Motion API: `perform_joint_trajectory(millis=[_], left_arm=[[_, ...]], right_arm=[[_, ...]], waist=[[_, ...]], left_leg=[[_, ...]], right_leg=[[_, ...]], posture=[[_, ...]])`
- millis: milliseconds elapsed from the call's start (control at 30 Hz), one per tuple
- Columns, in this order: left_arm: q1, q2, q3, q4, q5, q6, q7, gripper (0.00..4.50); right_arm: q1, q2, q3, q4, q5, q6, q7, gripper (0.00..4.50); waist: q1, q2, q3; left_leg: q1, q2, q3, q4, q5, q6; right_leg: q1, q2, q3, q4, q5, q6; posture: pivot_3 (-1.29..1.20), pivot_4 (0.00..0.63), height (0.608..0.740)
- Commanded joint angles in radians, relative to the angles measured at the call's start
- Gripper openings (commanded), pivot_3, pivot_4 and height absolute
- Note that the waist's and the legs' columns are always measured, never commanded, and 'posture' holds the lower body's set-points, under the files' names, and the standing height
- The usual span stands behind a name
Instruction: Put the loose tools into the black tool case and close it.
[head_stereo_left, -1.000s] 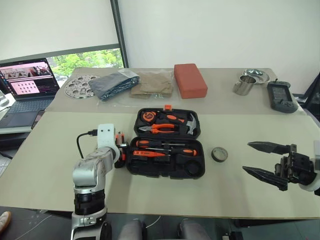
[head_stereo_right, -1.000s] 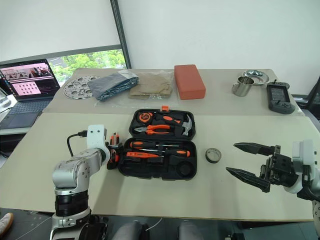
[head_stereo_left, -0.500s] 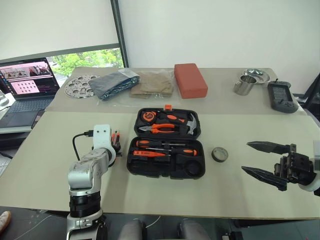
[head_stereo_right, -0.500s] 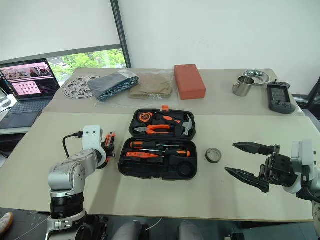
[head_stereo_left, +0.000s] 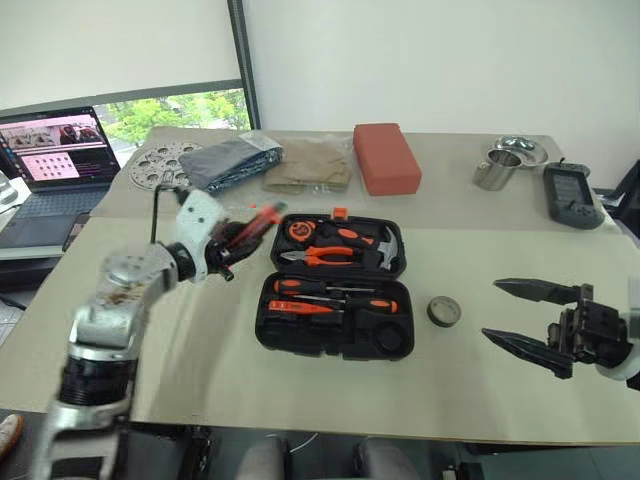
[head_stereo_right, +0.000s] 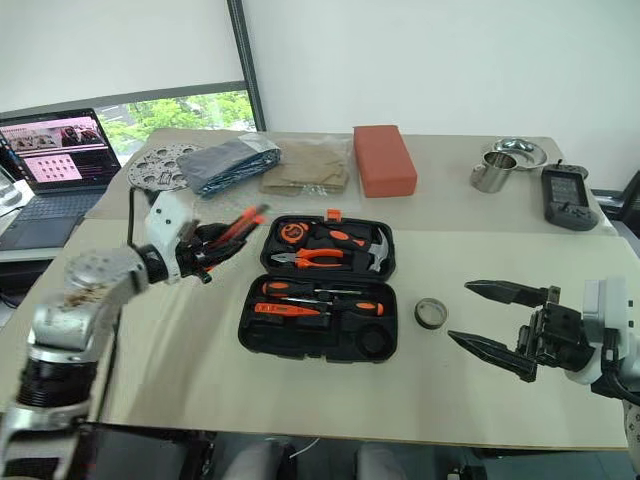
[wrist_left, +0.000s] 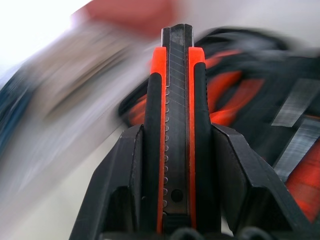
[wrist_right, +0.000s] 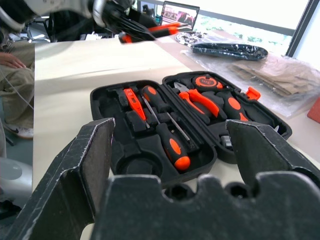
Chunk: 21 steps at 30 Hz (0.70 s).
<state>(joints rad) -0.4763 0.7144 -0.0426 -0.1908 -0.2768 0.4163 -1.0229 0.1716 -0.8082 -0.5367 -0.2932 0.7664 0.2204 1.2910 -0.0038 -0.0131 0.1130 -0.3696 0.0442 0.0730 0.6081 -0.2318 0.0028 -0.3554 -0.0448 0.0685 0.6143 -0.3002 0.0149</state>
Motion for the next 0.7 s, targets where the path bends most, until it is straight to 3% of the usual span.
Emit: perform_joint_trajectory(millis=[33,300,700], left_arm=[[-0.038,0.035,-0.096,0.035,0.012,-0.158,-0.188,1.52],[-0.036,0.039,-0.243,0.019,0.075,-0.211,-0.293,1.52],[0.010,0.038,-0.288,0.030,0.183,-0.217,-0.235,1.52]], right_arm=[[0.003,-0.012,-0.037,-0.035,0.021,0.006,-0.008,4.12],[0.056,0.000,-0.063,-0.085,0.037,0.000,-0.011,4.12],[0.092,-0.011,-0.070,-0.074,0.029,-0.037,0.089,4.12]], waist=[[0.002,0.000,0.001],[0.004,-0.001,0.002],[0.001,-0.001,0.002]], left_leg=[[0.000,0.000,0.000,0.000,0.000,0.000],[-0.005,0.001,-0.002,0.003,-0.001,0.002],[-0.005,0.002,-0.003,0.006,0.000,0.002]], right_leg=[[0.000,0.000,0.000,0.000,0.000,0.000],[-0.002,0.005,0.000,0.000,0.000,0.000],[-0.001,0.006,0.000,0.003,0.000,0.001]], posture=[[0.00,0.150,0.740],[0.00,0.150,0.740],[0.00,0.150,0.740]])
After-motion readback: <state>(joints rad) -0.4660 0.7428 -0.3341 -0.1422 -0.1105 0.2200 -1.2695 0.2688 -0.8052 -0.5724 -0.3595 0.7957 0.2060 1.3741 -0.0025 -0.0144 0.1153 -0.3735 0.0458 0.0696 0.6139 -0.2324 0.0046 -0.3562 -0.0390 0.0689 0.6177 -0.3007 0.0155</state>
